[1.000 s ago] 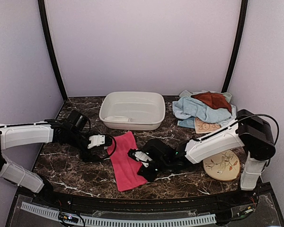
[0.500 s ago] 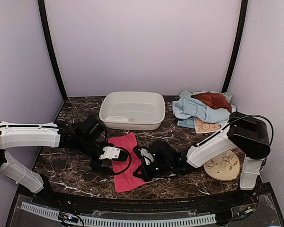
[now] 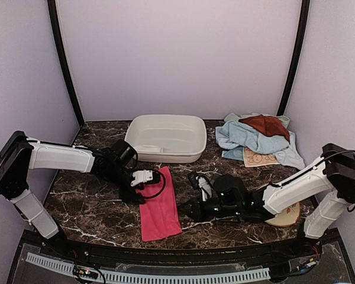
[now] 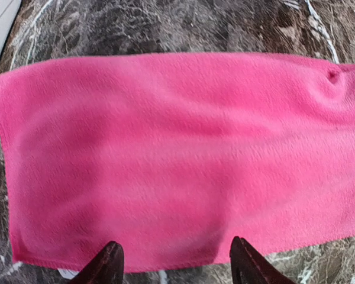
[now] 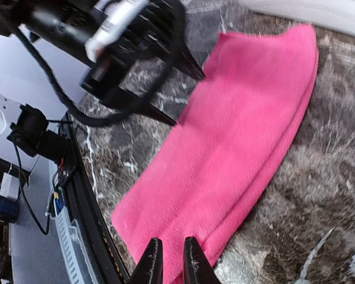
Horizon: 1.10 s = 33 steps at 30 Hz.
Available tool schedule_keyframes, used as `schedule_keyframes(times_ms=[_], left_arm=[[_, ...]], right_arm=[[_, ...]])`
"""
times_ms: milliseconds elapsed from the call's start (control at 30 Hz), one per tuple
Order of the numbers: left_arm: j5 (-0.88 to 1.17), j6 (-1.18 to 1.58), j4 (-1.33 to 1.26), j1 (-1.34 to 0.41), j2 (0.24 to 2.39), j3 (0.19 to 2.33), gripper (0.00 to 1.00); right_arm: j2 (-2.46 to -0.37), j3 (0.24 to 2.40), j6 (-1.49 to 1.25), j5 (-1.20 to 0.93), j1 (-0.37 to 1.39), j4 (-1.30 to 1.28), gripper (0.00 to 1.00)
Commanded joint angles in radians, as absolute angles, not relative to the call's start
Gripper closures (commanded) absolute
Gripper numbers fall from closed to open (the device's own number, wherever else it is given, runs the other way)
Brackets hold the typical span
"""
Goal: Roll the towels
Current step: Smooth out the towel at the center of the board, then roll the towel at the center of the board.
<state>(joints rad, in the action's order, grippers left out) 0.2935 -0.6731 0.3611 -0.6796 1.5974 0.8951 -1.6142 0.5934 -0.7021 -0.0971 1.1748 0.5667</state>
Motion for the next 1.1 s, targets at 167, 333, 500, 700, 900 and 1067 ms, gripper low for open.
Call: schedule_keyframes(times_ms=[167, 333, 500, 700, 900, 1067], left_arm=[[0.269, -0.599, 0.324, -0.686, 1.699, 1.028, 0.36], [0.231, -0.615, 0.314, -0.683, 1.768, 1.003, 0.35], [0.178, -0.649, 0.304, -0.681, 1.825, 0.992, 0.35], [0.126, -0.687, 0.295, -0.675, 1.848, 1.026, 0.31], [0.121, -0.702, 0.321, -0.652, 1.852, 1.1, 0.25], [0.147, -0.71, 0.355, -0.631, 1.81, 1.142, 0.24]], right_arm=[[-1.652, 0.778, -0.359, -0.072, 1.271, 0.446, 0.88], [-1.772, 0.804, -0.376, -0.097, 1.302, 0.412, 0.93], [-1.769, 0.795, -0.419, 0.0, 1.297, 0.32, 0.95], [-1.824, 0.875, -0.371, 0.074, 1.308, 0.034, 0.99], [-1.8, 0.848, -0.332, 0.082, 1.331, 0.058, 0.96], [-1.773, 0.864, -0.33, 0.087, 1.351, 0.137, 0.94]])
